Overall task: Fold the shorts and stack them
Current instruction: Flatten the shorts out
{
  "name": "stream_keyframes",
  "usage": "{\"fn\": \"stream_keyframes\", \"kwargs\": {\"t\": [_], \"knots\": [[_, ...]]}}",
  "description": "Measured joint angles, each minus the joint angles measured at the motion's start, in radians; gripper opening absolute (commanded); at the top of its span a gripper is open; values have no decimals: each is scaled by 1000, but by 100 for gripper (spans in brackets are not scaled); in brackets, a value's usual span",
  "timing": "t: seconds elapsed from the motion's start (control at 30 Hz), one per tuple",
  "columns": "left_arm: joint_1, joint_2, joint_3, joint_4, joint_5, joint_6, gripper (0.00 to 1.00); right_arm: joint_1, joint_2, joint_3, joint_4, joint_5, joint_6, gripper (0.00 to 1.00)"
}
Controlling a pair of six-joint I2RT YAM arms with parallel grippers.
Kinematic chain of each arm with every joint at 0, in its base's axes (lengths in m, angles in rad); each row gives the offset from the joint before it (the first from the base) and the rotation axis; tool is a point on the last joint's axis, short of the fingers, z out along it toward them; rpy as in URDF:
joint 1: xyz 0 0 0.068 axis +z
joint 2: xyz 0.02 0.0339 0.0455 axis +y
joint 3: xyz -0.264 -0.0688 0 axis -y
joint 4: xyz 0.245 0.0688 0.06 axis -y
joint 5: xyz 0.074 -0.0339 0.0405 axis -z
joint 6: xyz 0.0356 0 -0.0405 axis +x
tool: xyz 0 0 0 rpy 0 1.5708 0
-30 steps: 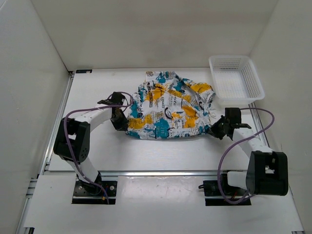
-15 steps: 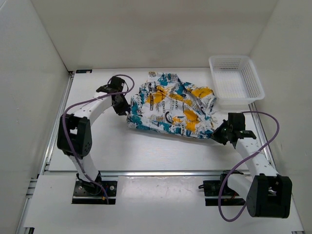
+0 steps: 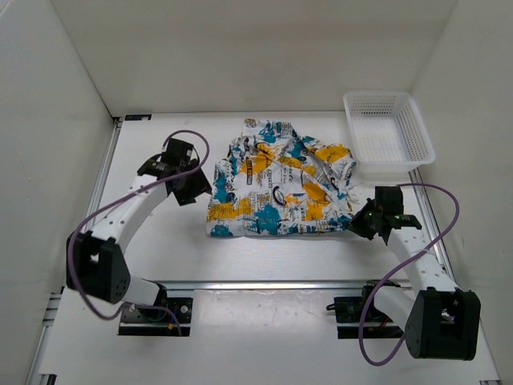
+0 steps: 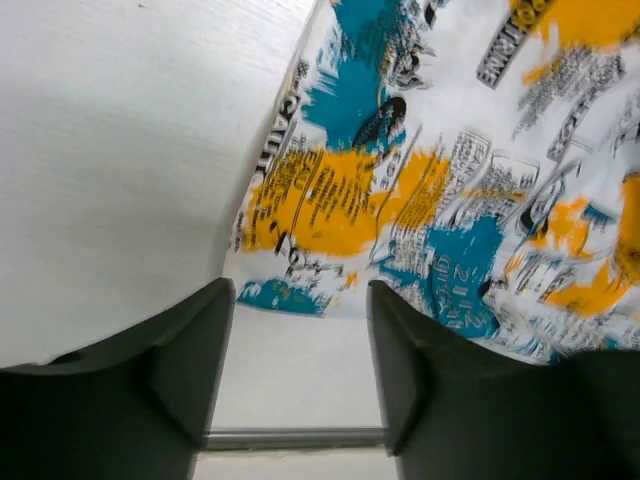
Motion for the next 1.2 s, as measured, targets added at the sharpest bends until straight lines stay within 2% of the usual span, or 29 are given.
{"fn": "stream_keyframes", "kwargs": {"t": [0.13, 0.17, 0.23, 0.3, 0.33, 0.37, 0.43, 0.47, 0.57, 0.73, 0.87, 0.97, 1.0, 1.03, 1.2], "knots": [[-55, -130, -109, 1, 5, -64, 16, 0, 10, 0, 0, 2, 0, 0], [-77, -137, -142, -2, 9, -79, 12, 0, 11, 0, 0, 2, 0, 0], [-119, -119, -200, -3, 24, -98, 12, 0, 11, 0, 0, 2, 0, 0], [-155, -71, -226, -2, 50, -103, 20, 0, 12, 0, 0, 2, 0, 0], [-170, -40, -229, 1, 64, -103, 31, 0, 12, 0, 0, 2, 0, 0], [-183, -6, -229, 6, 72, -103, 57, 0, 12, 0, 0, 2, 0, 0], [-200, 54, -228, 22, 88, -105, 71, 0, 12, 0, 0, 2, 0, 0], [-203, 76, -228, 30, 90, -105, 74, 0, 13, 0, 0, 2, 0, 0], [-206, 127, -218, 44, 85, -111, 74, 0, 12, 0, 0, 2, 0, 0], [-205, 227, -135, 60, 50, -101, 69, 0, 12, 0, -2, 2, -5, 0], [-205, 330, -43, 53, 25, -75, 58, 0, 12, 0, -5, 5, -7, 0], [-199, 358, -4, 65, 7, -60, 35, 0, 12, 0, -11, 6, -8, 0], [-196, 365, 2, 68, 5, -58, 26, 0, 12, 0, -14, 6, -10, 0], [-192, 367, 5, 71, 3, -53, 10, 0, 12, 0, -17, 7, -11, 0], [-158, 364, 6, 87, 7, -34, 10, 3, 11, 0, -25, -11, -14, 0]]}}
